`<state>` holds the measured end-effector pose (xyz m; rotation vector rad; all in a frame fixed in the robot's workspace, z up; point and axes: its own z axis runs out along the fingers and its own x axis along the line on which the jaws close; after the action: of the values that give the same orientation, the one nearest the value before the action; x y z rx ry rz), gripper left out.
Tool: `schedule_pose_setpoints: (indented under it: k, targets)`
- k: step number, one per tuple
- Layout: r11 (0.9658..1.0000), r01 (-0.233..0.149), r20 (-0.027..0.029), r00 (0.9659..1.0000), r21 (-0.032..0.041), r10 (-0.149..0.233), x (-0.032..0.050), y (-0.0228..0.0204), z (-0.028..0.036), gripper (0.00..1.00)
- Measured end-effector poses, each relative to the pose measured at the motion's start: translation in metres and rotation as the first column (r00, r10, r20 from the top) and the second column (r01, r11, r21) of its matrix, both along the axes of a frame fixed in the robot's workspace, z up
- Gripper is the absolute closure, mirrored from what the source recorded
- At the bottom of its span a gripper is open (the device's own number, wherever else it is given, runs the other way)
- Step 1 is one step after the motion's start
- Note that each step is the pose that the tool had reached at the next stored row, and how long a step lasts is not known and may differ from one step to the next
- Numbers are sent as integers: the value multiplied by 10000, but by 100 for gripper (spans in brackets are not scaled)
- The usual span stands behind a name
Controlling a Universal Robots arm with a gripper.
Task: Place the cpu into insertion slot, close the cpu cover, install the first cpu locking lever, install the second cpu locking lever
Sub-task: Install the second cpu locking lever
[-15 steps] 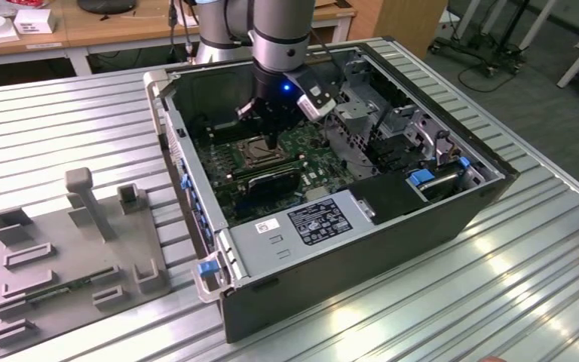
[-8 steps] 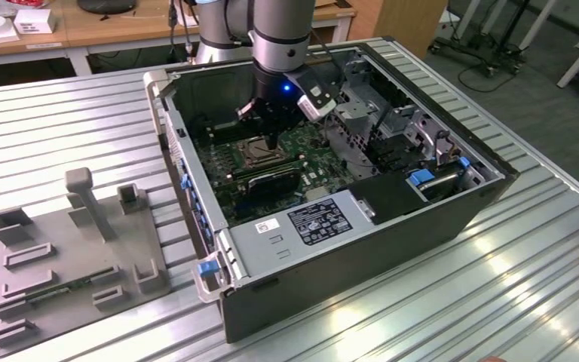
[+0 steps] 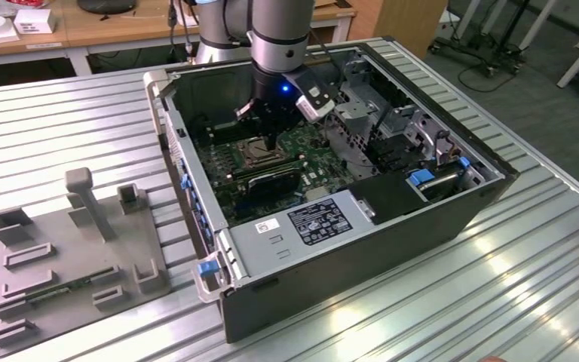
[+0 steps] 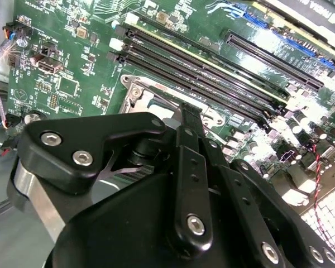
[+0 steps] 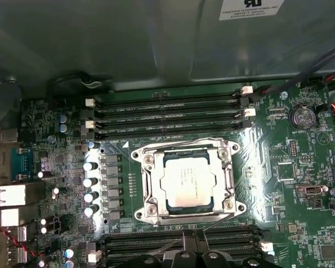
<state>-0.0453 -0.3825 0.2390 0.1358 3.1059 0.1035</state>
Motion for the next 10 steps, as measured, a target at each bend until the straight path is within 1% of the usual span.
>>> schedule_pose_setpoints:
  k: [10]
  targets:
    - [10000, -1, 0, 10000, -1, 1, -26, -1, -20, 89]
